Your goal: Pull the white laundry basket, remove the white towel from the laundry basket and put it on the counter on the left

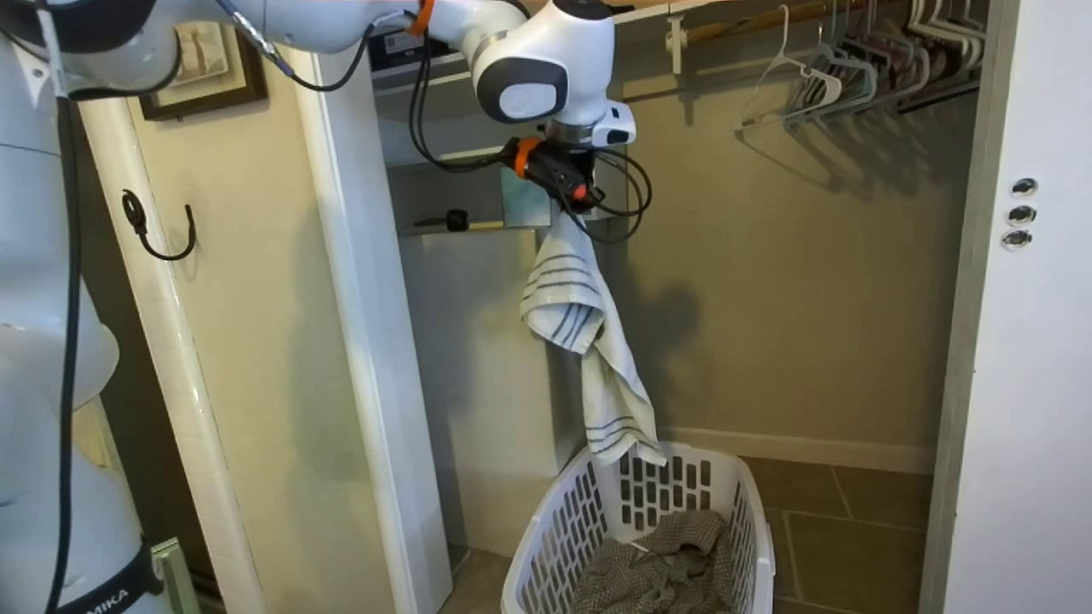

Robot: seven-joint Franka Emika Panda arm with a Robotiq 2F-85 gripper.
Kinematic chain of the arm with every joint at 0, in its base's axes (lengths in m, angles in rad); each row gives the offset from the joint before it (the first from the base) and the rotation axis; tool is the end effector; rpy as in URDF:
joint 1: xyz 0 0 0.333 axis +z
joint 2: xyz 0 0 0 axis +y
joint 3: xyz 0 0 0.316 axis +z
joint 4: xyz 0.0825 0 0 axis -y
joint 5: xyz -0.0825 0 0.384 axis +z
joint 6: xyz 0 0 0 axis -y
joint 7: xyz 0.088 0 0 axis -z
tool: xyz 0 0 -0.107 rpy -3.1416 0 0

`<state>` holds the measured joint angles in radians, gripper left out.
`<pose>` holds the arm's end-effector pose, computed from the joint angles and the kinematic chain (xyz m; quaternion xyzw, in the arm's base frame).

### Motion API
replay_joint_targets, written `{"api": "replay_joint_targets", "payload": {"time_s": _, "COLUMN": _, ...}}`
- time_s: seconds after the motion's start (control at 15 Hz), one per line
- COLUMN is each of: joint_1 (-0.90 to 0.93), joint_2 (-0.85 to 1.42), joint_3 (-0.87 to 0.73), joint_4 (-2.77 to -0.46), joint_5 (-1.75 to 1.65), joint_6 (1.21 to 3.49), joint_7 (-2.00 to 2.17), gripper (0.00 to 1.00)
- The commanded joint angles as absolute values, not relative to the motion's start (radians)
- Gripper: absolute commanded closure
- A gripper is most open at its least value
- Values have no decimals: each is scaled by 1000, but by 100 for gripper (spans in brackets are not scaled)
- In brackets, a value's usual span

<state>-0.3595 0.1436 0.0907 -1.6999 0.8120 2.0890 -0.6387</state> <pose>0.6202 -0.1371 0.5432 -0.9220 -0.0166 -0.2630 0.2838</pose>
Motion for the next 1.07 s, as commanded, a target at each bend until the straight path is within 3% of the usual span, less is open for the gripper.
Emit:
{"api": "replay_joint_targets", "payload": {"time_s": 0.0, "joint_1": -295, "joint_2": 141, "joint_3": 17, "joint_4": -1696, "joint_5": 828, "joint_6": 2077, "joint_7": -644, "gripper": 94}}
{"api": "replay_joint_targets", "payload": {"time_s": 0.33, "joint_1": -294, "joint_2": 144, "joint_3": 17, "joint_4": -1704, "joint_5": 831, "joint_6": 2077, "joint_7": -648, "gripper": 94}}
{"api": "replay_joint_targets", "payload": {"time_s": 0.4, "joint_1": -294, "joint_2": 144, "joint_3": 17, "joint_4": -1704, "joint_5": 831, "joint_6": 2077, "joint_7": -648, "gripper": 99}}
{"api": "replay_joint_targets", "payload": {"time_s": 1.0, "joint_1": -260, "joint_2": 215, "joint_3": 22, "joint_4": -1241, "joint_5": 832, "joint_6": 1936, "joint_7": -775, "gripper": 99}}
